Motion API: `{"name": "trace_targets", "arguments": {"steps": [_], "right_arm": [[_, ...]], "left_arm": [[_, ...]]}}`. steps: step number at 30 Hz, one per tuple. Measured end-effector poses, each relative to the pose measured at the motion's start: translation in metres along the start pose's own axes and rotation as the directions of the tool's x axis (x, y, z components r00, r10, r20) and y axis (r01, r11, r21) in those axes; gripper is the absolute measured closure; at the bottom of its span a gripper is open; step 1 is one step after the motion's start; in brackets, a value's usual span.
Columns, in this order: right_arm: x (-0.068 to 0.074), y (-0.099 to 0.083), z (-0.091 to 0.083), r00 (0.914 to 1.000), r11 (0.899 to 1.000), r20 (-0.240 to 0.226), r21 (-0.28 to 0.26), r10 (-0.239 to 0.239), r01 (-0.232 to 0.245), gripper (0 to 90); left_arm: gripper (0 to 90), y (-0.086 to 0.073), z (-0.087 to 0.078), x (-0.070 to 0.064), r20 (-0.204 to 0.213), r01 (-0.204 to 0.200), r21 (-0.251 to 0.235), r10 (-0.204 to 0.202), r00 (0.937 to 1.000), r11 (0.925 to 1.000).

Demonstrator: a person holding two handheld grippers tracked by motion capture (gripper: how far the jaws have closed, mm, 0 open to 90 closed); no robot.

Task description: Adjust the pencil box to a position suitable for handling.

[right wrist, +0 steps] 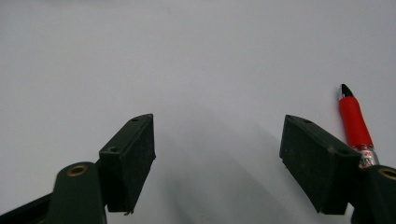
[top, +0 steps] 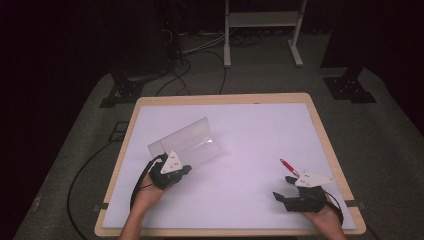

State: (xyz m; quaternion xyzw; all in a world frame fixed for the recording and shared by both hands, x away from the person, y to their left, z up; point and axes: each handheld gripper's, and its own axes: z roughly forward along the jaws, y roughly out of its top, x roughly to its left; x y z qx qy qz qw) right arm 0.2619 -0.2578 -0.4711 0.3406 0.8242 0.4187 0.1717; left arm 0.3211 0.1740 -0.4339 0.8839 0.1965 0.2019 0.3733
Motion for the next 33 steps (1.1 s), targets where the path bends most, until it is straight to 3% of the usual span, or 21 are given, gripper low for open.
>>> {"name": "trace_targets", "arguments": {"steps": [14, 22, 23, 26, 30, 33], "right_arm": [[-0.006, -0.003, -0.006, 0.9998, 1.0, 0.01, -0.004, 0.018, -0.018, 25.6], [-0.009, -0.004, -0.011, 0.9992, 0.999, 0.028, -0.015, 0.029, -0.029, 25.6], [-0.009, -0.004, -0.012, 0.9991, 0.999, 0.03, -0.018, 0.03, -0.029, 25.6], [-0.009, -0.004, -0.013, 0.9992, 0.999, 0.024, -0.025, 0.032, -0.031, 25.7], [-0.01, -0.004, -0.015, 0.9986, 0.998, 0.026, -0.034, 0.045, -0.044, 25.7], [-0.011, -0.005, -0.014, 0.9985, 0.999, 0.033, -0.029, 0.045, -0.044, 25.7]], "left_arm": [[89.1, 0.017, 0.019, -0.026, 0.103, -0.052, -0.019, 0.054, 0.9933, 0.9985], [89.1, 0.026, 0.023, -0.04, 0.153, -0.079, -0.05, 0.085, 0.9845, 0.9956], [89.1, 0.028, 0.024, -0.042, 0.174, -0.083, -0.059, 0.092, 0.9804, 0.9948], [89.1, 0.03, 0.025, -0.046, 0.182, -0.089, -0.066, 0.1, 0.9782, 0.9938], [89.1, 0.034, 0.03, -0.053, 0.211, -0.12, -0.065, 0.131, 0.9687, 0.9906], [89.0, 0.034, 0.031, -0.056, 0.213, -0.123, -0.072, 0.135, 0.9676, 0.9898]]}}
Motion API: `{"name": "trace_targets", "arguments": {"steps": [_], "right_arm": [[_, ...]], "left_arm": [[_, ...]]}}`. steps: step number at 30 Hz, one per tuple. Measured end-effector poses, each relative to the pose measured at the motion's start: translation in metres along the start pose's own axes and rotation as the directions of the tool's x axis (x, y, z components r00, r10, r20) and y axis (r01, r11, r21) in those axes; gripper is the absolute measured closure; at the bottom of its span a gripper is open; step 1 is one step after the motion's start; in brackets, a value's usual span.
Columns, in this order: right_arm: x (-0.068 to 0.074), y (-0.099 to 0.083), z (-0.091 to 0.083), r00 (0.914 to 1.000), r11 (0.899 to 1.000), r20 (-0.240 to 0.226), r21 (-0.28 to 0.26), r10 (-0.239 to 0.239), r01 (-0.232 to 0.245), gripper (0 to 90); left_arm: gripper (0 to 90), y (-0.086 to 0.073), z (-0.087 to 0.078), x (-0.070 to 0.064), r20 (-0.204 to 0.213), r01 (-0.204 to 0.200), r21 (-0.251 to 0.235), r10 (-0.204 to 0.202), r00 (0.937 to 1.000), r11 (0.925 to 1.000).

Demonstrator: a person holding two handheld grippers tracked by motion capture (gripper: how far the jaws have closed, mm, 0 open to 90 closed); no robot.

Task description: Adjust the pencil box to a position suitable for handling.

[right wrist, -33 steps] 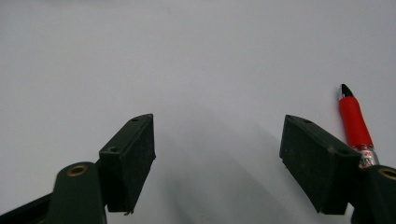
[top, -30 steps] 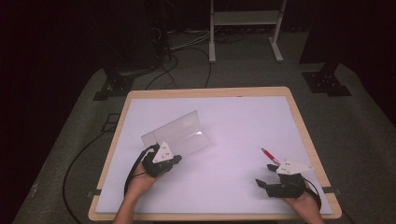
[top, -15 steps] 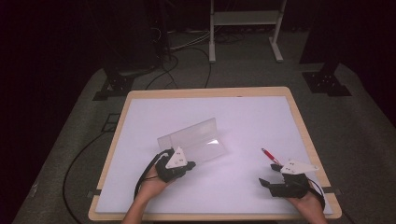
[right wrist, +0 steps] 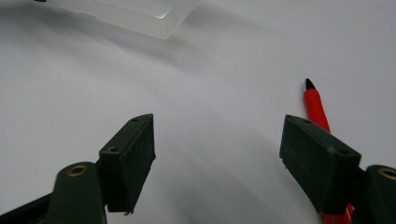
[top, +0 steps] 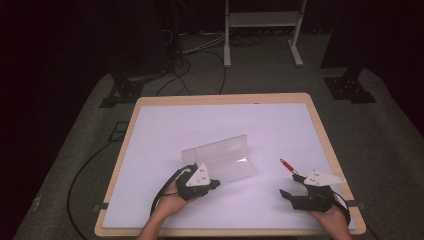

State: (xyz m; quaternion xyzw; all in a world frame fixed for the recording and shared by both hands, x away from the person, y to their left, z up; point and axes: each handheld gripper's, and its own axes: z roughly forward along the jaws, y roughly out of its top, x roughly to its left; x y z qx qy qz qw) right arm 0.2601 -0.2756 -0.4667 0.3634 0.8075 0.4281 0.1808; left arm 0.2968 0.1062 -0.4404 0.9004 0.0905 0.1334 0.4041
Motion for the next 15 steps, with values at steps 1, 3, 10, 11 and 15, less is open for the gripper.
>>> {"name": "trace_targets", "arguments": {"steps": [1, 3, 10, 11, 15], "right_arm": [[0.0, 0.0, 0.0, 1.0, 1.0, 0.003, 0.0, -0.001, 0.001, 25.7], [0.0, 0.0, -0.001, 1.0, 1.0, 0.003, 0.0, -0.003, 0.003, 25.7], [-0.007, -0.001, -0.007, 0.9988, 1.0, 0.048, -0.011, 0.004, -0.004, 25.8], [-0.011, -0.001, -0.011, 0.9977, 1.0, 0.067, -0.016, 0.012, -0.011, 25.8], [-0.021, -0.004, -0.016, 0.9944, 0.999, 0.097, -0.023, 0.04, -0.038, 25.8]], "left_arm": [[89.1, 0.0, 0.001, -0.001, -0.001, -0.01, 0.01, 0.011, 0.9999, 0.9999], [89.1, 0.0, 0.004, -0.002, 0.016, -0.01, 0.012, 0.01, 0.9998, 0.9999], [89.1, 0.001, 0.016, -0.009, 0.076, -0.034, 0.01, 0.033, 0.9965, 0.9994], [89.0, 0.0, 0.018, -0.01, 0.082, -0.025, 0.007, 0.024, 0.9963, 0.9997], [89.0, -0.002, 0.021, -0.01, 0.106, -0.023, 0.012, 0.022, 0.9942, 0.9997]]}}
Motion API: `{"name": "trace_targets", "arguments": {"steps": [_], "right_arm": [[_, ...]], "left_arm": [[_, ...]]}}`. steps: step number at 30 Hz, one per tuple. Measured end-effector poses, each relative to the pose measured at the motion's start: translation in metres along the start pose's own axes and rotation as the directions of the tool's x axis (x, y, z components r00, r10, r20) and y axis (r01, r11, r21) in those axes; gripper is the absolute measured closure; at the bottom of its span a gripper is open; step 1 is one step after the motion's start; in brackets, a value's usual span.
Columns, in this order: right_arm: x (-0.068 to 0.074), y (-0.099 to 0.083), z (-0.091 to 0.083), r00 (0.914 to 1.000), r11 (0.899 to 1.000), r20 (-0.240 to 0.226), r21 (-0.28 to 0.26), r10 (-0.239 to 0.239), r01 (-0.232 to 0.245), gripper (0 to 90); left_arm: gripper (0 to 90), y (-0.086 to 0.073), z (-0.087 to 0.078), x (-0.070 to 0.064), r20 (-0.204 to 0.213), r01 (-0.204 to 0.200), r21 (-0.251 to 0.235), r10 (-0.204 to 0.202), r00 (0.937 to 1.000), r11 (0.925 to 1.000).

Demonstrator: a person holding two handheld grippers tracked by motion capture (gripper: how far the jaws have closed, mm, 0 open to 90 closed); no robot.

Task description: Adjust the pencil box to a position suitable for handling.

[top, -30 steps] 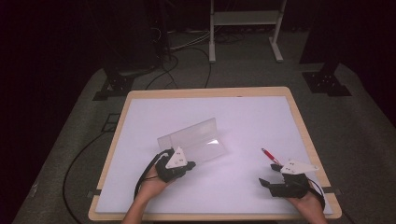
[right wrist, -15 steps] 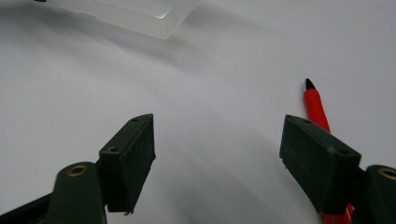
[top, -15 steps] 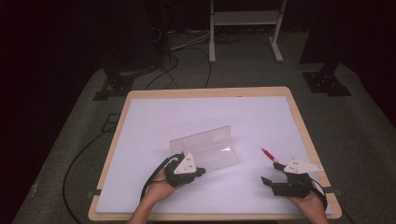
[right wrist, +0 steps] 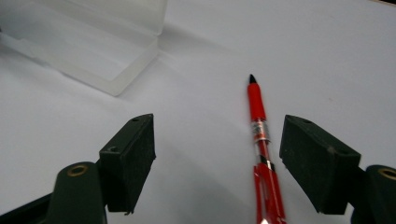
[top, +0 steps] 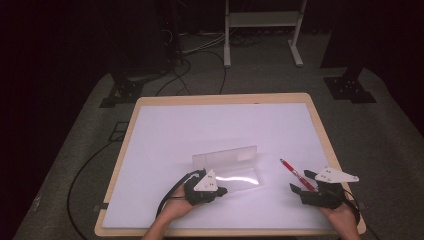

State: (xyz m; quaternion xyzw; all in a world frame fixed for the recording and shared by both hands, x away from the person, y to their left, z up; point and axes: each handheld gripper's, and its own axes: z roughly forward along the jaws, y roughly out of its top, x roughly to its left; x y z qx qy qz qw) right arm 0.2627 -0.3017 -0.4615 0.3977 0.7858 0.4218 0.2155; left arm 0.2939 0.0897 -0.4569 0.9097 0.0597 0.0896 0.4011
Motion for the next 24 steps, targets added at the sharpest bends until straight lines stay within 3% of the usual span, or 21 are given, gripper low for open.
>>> {"name": "trace_targets", "arguments": {"steps": [7, 14, 21, 24], "right_arm": [[-0.01, -0.003, 0.001, 0.9992, 1.0, 0.032, 0.014, 0.025, -0.025, 29.1], [-0.02, 0.0, 0.006, 0.9964, 0.996, 0.05, 0.059, 0.069, -0.072, 43.2], [-0.02, 0.003, 0.011, 0.9977, 0.995, 0.043, 0.088, 0.052, -0.056, 46.7], [-0.02, 0.004, 0.013, 0.9982, 0.994, 0.04, 0.097, 0.044, -0.048, 49.7]], "left_arm": [[88.9, -0.002, 0.002, 0.001, 0.016, 0.016, -0.004, -0.016, 0.9997, 0.9999], [85.2, -0.003, 0.003, 0.002, 0.03, 0.012, 0.034, -0.013, 0.9995, 0.9994], [73.9, -0.001, 0.001, 0.0, 0.024, 0.012, 0.031, -0.012, 0.9996, 0.9995], [70.9, 0.0, -0.004, -0.001, 0.021, 0.027, 0.003, -0.027, 0.9994, 0.9996]]}}
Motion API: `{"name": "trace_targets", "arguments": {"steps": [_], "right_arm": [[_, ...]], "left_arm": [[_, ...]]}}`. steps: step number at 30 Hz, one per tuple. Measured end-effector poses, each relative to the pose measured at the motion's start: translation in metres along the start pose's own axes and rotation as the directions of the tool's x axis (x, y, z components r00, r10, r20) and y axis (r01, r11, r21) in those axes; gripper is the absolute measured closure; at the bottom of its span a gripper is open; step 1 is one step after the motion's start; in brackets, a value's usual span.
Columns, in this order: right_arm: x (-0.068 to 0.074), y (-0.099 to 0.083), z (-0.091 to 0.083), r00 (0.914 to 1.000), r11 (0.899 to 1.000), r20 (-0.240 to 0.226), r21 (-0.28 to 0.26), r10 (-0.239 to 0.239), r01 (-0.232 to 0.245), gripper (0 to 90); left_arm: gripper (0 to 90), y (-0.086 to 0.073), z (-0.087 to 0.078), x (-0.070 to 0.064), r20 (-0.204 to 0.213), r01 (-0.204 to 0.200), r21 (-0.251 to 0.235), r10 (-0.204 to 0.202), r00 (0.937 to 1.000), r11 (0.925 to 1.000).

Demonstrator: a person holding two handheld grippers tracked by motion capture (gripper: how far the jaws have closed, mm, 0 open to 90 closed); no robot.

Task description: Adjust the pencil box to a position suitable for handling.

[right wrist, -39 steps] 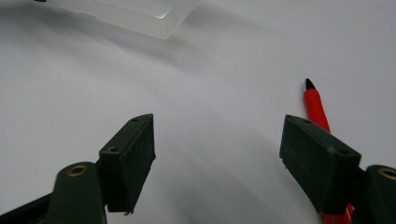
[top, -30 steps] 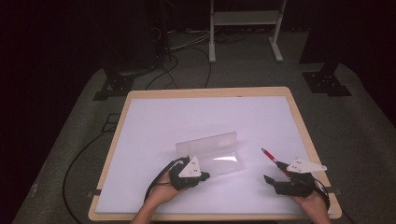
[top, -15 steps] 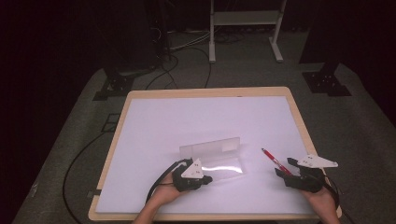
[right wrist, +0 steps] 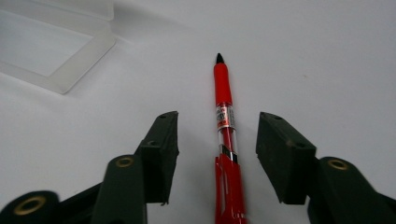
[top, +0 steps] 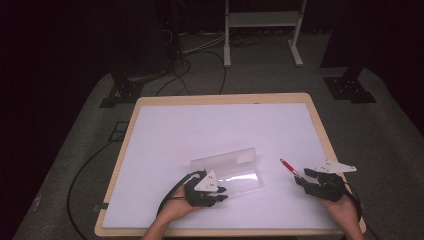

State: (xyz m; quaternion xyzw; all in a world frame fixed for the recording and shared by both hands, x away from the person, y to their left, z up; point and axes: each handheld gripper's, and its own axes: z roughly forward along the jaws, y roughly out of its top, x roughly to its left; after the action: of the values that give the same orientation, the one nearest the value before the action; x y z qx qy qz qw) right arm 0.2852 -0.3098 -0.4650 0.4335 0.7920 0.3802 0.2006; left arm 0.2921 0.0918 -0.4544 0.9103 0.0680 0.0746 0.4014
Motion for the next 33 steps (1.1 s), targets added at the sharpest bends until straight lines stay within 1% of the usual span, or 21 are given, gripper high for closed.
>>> {"name": "trace_targets", "arguments": {"steps": [3, 4, 5, 7, 10, 11, 13, 15, 16, 17, 18, 19, 21, 22, 24, 25, 26, 27, 28, 31, 33], "right_arm": [[-0.001, 0.001, 0.002, 1.0, 1.0, 0.0, 0.011, -0.004, 0.004, 57.7], [-0.001, 0.001, 0.002, 1.0, 1.0, 0.0, 0.011, -0.004, 0.004, 57.7], [-0.001, 0.002, 0.003, 1.0, 1.0, -0.005, 0.02, -0.003, 0.003, 60.4], [-0.001, 0.002, 0.004, 1.0, 1.0, -0.002, 0.026, -0.007, 0.007, 61.7], [0.0, 0.001, 0.005, 0.9999, 0.999, 0.007, 0.031, -0.009, 0.009, 62.8], [0.0, 0.001, 0.005, 0.9998, 0.999, 0.016, 0.034, -0.01, 0.009, 63.6], [-0.001, 0.001, 0.006, 0.9997, 0.999, 0.023, 0.041, -0.011, 0.01, 65.2], [0.0, 0.001, 0.006, 0.9996, 0.999, 0.026, 0.043, -0.012, 0.01, 65.5], [0.0, 0.001, 0.006, 0.9996, 0.999, 0.026, 0.044, -0.012, 0.01, 65.6], [0.0, 0.0, 0.007, 0.9996, 0.999, 0.027, 0.047, -0.012, 0.011, 67.1], [0.0, 0.0, 0.008, 0.9995, 0.999, 0.03, 0.051, -0.011, 0.009, 69.0], [-0.001, 0.0, 0.008, 0.9995, 0.999, 0.031, 0.054, -0.01, 0.009, 69.7], [-0.001, -0.001, 0.009, 0.9994, 0.998, 0.031, 0.058, -0.012, 0.01, 70.5], [-0.001, -0.001, 0.009, 0.9994, 0.998, 0.031, 0.058, -0.012, 0.01, 70.5], [-0.001, -0.002, 0.01, 0.9993, 0.998, 0.034, 0.065, -0.013, 0.01, 73.0], [-0.001, -0.002, 0.01, 0.9993, 0.998, 0.036, 0.066, -0.013, 0.01, 73.9], [-0.001, -0.002, 0.01, 0.9992, 0.998, 0.037, 0.067, -0.013, 0.01, 74.5], [-0.002, -0.003, 0.011, 0.9993, 0.997, 0.036, 0.071, -0.012, 0.01, 74.6], [-0.002, -0.003, 0.011, 0.9993, 0.997, 0.036, 0.071, -0.012, 0.01, 74.6], [-0.003, -0.003, 0.012, 0.9996, 0.997, 0.027, 0.076, -0.006, 0.004, 75.0], [-0.004, -0.003, 0.011, 0.9997, 0.997, 0.023, 0.078, 0.008, -0.009, 75.9]], "left_arm": [[65.8, 0.0, -0.007, 0.001, -0.011, 0.012, -0.023, -0.012, 0.9999, 0.9997], [65.8, 0.0, -0.01, 0.001, -0.014, 0.017, -0.03, -0.017, 0.9998, 0.9994], [63.6, 0.0, -0.013, 0.002, -0.021, 0.028, -0.041, -0.028, 0.9994, 0.9988], [62.6, -0.001, -0.018, 0.003, -0.019, 0.043, -0.048, -0.044, 0.9988, 0.9979], [61.7, -0.003, -0.025, 0.003, -0.033, 0.048, -0.058, -0.05, 0.9982, 0.9972], [61.3, -0.004, -0.029, 0.004, -0.044, 0.048, -0.063, -0.051, 0.9977, 0.9968], [60.4, -0.005, -0.036, 0.005, -0.057, 0.059, -0.084, -0.063, 0.9964, 0.9947], [60.3, -0.006, -0.042, 0.006, -0.066, 0.059, -0.094, -0.065, 0.9957, 0.9938], [60.1, -0.006, -0.046, 0.008, -0.073, 0.065, -0.105, -0.073, 0.9946, 0.9923], [59.9, -0.007, -0.049, 0.008, -0.075, 0.066, -0.108, -0.074, 0.9944, 0.9919], [59.5, -0.008, -0.056, 0.01, -0.095, 0.066, -0.109, -0.076, 0.9926, 0.9919], [59.3, -0.008, -0.056, 0.01, -0.095, 0.066, -0.109, -0.076, 0.9926, 0.9919], [58.5, -0.012, -0.064, 0.013, -0.109, 0.082, -0.114, -0.095, 0.9896, 0.99], [58.4, -0.012, -0.064, 0.013, -0.109, 0.082, -0.114, -0.095, 0.9896, 0.99], [57.6, -0.015, -0.068, 0.015, -0.122, 0.089, -0.113, -0.103, 0.9872, 0.9896], [57.3, -0.018, -0.072, 0.016, -0.13, 0.098, -0.117, -0.113, 0.985, 0.9882], [57.0, -0.018, -0.072, 0.016, -0.13, 0.098, -0.117, -0.113, 0.985, 0.9882], [56.8, -0.02, -0.076, 0.017, -0.145, 0.097, -0.111, -0.113, 0.9829, 0.989], [56.5, -0.02, -0.076, 0.017, -0.145, 0.097, -0.111, -0.113, 0.9829, 0.989], [56.4, -0.023, -0.082, 0.018, -0.162, 0.101, -0.115, -0.119, 0.9796, 0.9882], [56.4, -0.027, -0.088, 0.02, -0.17, 0.115, -0.124, -0.135, 0.9761, 0.9855]]}}
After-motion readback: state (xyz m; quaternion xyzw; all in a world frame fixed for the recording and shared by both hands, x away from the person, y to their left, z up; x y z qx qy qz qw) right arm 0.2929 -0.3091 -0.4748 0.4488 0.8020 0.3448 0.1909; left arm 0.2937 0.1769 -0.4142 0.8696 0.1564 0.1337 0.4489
